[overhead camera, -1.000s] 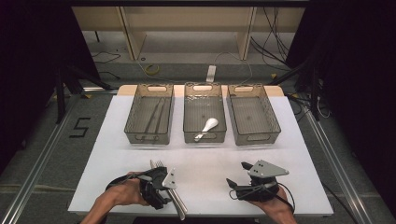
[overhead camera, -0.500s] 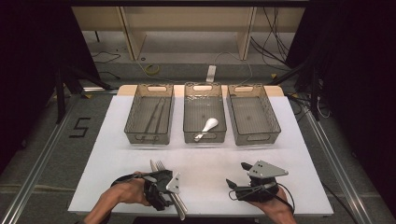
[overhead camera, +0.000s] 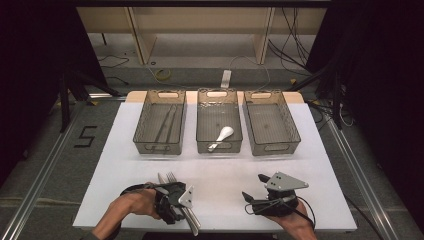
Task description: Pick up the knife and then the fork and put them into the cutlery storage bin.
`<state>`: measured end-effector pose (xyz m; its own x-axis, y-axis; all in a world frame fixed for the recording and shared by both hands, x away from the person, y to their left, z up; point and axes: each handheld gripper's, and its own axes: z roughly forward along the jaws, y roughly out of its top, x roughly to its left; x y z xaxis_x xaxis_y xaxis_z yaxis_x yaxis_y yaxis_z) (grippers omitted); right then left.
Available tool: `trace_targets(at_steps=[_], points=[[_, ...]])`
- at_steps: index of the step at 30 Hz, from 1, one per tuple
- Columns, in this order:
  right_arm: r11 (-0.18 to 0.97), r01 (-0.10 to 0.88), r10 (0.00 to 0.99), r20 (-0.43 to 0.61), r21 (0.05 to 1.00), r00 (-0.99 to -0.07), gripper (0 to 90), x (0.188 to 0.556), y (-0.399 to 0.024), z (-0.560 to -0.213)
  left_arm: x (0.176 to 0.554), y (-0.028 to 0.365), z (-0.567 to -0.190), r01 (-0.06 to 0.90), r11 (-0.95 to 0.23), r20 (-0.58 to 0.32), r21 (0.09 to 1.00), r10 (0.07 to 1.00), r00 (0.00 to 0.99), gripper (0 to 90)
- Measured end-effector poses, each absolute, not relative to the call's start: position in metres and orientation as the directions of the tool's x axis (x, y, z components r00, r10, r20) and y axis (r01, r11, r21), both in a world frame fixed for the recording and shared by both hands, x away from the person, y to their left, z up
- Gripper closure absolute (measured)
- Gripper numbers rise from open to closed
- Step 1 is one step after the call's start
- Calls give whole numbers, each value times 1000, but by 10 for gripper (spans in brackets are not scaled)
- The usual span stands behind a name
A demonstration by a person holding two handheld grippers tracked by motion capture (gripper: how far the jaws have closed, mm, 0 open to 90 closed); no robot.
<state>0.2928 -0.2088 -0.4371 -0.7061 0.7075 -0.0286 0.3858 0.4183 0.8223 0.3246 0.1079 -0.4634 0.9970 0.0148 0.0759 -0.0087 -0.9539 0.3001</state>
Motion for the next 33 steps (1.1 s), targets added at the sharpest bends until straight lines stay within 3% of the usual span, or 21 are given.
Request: trace_targets(at_steps=[17, 33], points=[[416, 384, 709, -30, 824, -705, 250, 292, -209, -436, 328, 107, -463, 102, -962, 15, 254, 110, 994, 546], [417, 382, 707, -31, 825, -706, 251, 292, -209, -436, 331, 108, -462, 134, -955, 12, 266, 142, 990, 791]])
